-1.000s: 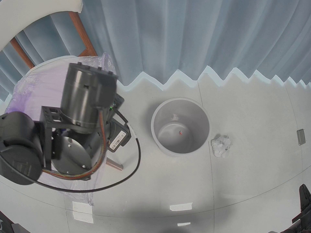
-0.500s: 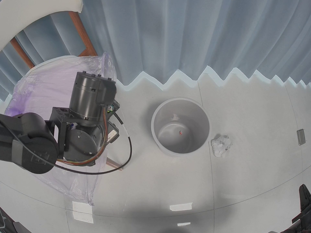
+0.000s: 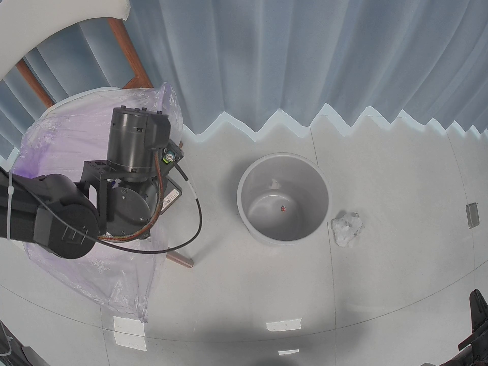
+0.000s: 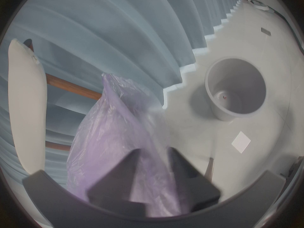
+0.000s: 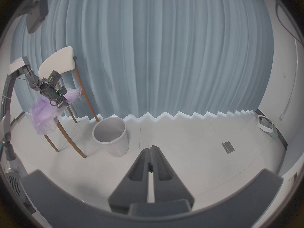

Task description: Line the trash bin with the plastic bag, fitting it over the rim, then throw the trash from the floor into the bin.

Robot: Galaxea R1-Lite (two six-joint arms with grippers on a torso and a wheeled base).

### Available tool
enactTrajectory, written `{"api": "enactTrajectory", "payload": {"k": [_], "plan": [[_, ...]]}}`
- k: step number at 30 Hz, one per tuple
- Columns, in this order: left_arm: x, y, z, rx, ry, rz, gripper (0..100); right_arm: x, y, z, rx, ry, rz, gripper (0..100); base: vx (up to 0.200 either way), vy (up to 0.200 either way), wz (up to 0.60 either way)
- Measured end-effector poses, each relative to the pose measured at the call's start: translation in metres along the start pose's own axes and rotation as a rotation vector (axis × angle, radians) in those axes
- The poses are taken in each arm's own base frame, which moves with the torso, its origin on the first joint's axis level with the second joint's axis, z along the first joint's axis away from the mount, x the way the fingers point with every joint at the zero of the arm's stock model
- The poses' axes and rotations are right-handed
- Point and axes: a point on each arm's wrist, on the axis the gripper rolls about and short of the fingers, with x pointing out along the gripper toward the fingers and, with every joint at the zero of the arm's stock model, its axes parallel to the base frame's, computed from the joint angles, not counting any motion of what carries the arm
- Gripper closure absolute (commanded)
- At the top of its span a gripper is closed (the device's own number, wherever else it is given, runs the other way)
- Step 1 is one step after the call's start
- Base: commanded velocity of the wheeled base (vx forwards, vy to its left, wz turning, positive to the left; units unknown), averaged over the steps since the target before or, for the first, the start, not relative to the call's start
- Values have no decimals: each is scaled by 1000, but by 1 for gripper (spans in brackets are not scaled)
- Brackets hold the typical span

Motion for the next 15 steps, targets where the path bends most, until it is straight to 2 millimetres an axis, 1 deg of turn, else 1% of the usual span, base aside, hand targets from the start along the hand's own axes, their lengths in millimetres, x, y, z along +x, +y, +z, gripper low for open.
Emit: {"api": "enactTrajectory", "payload": {"k": [5,9,12,15], "plan": [[0,4,5,-33,-64,-24,100,0,0,0,0,0,0,100,0,0,0],[-5,12,7,-54,-96,-31,100,0,0,0,-1,0,1,100,0,0,0],[-15,24,7,-84,-121,-19,100,0,0,0,0,0,1,100,0,0,0],[-28,40,3,-124,-143,-4,100,0,0,0,-1,0,1,100,0,0,0]]}}
